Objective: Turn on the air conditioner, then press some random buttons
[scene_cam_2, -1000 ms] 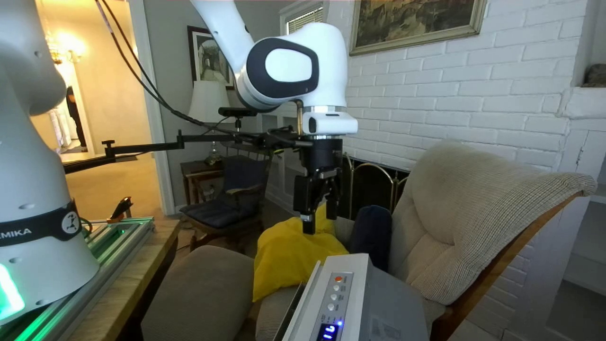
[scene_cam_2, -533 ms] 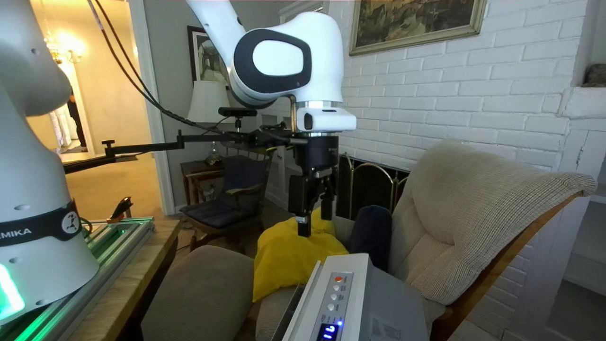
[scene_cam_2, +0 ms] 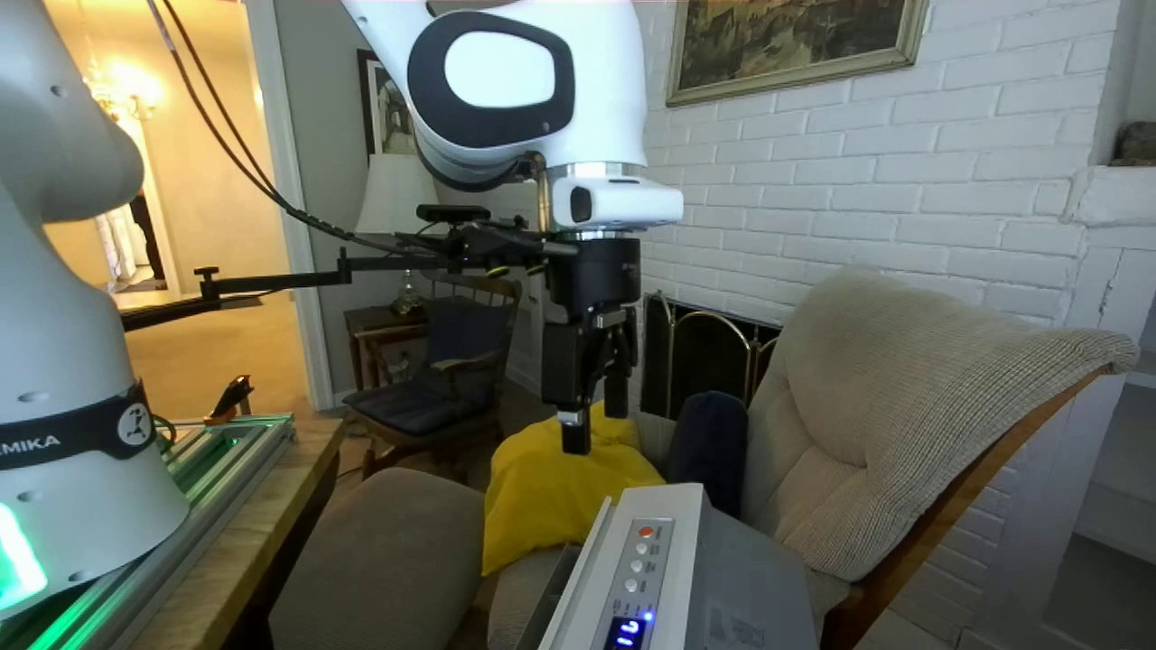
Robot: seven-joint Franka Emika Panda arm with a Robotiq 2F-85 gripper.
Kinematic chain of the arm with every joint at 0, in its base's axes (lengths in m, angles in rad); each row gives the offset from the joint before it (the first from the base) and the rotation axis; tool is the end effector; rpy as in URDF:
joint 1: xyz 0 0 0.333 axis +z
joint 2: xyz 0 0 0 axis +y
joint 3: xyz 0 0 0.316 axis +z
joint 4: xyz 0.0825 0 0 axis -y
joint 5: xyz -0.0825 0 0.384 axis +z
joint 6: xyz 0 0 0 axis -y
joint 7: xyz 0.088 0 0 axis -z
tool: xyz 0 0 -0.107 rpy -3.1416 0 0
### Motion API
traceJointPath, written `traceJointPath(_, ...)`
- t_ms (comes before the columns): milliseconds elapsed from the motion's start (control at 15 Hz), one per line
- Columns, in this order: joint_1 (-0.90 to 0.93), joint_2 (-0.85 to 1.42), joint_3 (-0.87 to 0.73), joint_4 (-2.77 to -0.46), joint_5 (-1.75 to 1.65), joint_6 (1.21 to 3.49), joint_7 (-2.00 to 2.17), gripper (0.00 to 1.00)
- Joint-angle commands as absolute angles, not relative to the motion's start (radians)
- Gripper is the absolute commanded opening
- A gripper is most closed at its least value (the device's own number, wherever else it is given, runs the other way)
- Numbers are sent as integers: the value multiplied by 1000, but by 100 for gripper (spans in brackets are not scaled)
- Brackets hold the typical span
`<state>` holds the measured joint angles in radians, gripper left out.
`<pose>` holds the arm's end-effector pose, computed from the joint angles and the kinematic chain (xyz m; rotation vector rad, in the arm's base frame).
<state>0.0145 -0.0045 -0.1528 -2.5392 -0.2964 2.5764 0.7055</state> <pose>0.4559 -0.0584 0.2773 2.8620 -0.8795 0.1279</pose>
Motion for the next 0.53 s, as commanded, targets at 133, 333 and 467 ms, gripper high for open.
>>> traceJointPath(133, -80, -102, -145, -2608, -305, 2554, 593, 100)
traceJointPath(333, -126, -113, -151, -2613, -310, 2535, 547, 100)
traceJointPath(467, -151, -114, -155, -2612, -308, 2521, 501, 100)
